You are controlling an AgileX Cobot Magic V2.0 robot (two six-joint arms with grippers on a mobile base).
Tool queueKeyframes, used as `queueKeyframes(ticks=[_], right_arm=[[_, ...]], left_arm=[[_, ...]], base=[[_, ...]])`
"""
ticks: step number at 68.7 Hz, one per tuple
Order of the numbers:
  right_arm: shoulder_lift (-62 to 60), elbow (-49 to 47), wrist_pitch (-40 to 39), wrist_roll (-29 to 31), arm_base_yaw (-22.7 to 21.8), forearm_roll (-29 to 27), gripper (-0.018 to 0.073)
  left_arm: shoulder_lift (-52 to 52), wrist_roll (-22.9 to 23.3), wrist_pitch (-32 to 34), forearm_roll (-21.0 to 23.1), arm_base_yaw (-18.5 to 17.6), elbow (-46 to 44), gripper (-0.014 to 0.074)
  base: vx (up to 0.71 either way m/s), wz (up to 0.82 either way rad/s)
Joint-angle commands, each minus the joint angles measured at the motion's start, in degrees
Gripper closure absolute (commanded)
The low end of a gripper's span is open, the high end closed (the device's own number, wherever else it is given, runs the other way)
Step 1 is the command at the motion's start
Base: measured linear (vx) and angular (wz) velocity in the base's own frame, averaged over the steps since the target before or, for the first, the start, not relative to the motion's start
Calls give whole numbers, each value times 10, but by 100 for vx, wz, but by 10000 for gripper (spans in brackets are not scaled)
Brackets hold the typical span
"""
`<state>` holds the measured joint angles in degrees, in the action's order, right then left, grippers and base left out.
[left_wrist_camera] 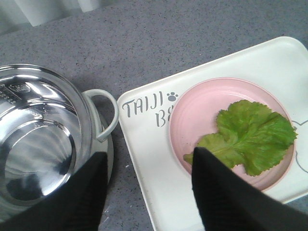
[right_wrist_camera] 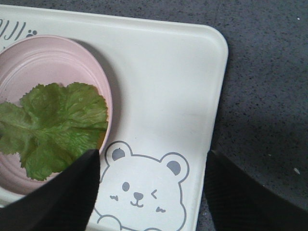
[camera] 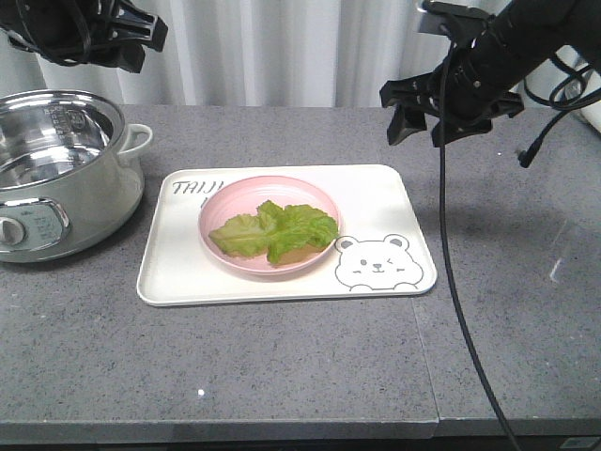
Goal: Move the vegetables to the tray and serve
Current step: 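Release the plate and raise both grippers above the tray ends, then lower both grippers onto opposite short edges of the tray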
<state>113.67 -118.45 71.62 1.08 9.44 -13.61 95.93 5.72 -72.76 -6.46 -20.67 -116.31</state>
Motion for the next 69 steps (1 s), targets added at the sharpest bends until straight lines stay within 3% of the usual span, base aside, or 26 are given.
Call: queueKeyframes(ticks=[1,11,25,41,48,69], right_arm=[[-44,-14,23,-28,-4,2,99],[-44,-14,23,-39,-4,3,113],[-42,-14,23,-47,-4,6,117],[-43,65,22,-27,-4,17,117],[-43,93,21,-31,-4,48,117],[-43,97,21,-30,-9,69,117]], left_arm=[[-25,7,5,17,14,-3,221],[-27,22,5,32,33,69,221],[-27,23,5,37,33,159,221],[-27,39,5,37,33,173,221],[-25,52,9,36,33,173,221],[7,82,6,37,33,175,221]], base=[[0,0],[0,0],[0,0],[0,0],[0,0],[0,0]])
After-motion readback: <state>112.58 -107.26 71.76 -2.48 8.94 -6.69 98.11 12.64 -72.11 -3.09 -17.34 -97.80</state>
